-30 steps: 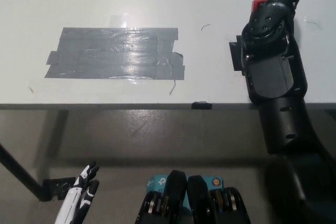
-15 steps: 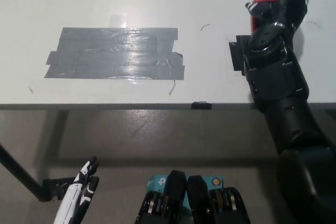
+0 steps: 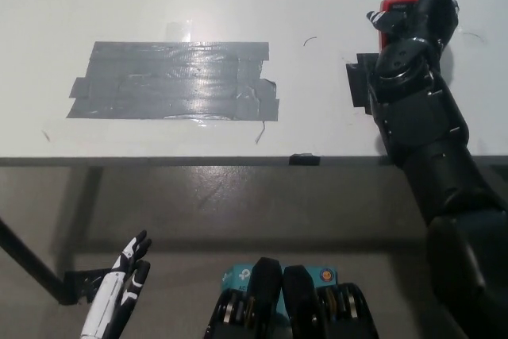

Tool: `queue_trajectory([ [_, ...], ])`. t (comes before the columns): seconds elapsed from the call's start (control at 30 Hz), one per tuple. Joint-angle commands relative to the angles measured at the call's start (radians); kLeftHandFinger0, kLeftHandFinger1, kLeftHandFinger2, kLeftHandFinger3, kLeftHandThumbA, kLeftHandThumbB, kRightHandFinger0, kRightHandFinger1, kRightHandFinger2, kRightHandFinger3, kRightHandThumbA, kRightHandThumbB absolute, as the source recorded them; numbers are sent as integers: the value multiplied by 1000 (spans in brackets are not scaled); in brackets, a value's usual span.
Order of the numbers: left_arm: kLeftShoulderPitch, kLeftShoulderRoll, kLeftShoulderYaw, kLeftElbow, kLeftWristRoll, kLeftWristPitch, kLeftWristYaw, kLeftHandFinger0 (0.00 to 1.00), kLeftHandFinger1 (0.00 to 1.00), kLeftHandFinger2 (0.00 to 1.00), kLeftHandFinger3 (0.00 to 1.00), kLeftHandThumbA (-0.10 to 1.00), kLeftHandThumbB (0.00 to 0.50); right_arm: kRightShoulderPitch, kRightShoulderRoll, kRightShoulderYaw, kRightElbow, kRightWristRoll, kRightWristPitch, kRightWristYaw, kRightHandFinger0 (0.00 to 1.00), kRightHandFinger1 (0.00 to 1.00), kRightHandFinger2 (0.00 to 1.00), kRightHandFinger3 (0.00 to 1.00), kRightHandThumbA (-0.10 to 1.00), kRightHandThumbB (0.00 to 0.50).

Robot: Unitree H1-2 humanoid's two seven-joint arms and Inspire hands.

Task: The robot first picks the multimeter with right hand and then unfolds the black stand on the back of it using left hand

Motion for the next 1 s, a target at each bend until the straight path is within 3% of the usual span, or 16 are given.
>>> queue_trajectory([
  [0.0, -3, 13, 6, -18, -14, -47, -1, 1000, 1000, 1000, 1000, 1000, 78, -82, -23, 20, 23, 42, -52, -21, 1000, 1000, 1000, 1000, 985, 500],
  [0.3, -6, 11, 10, -24, -23, -51, -1, 1000, 1000, 1000, 1000, 1000, 84, -89, -30, 7, 60, 101, -99, -28, 1000, 1000, 1000, 1000, 912, 500],
  [0.47, -8, 12, 10, -15, -25, -57, -1, 1000, 1000, 1000, 1000, 1000, 95, -88, -38, 20, 69, 105, -66, -36, 1000, 1000, 1000, 1000, 973, 500],
  [0.7, -16, 13, 13, -17, -24, -57, 0, 1000, 1000, 1000, 1000, 1000, 96, -87, -34, 12, 77, 135, -105, -62, 1000, 1000, 1000, 1000, 862, 490],
  [0.97, -25, 13, 14, -12, -27, -62, 1, 1000, 1000, 1000, 1000, 1000, 105, -94, -25, 13, 76, 161, -108, -62, 1000, 1000, 1000, 1000, 823, 496],
])
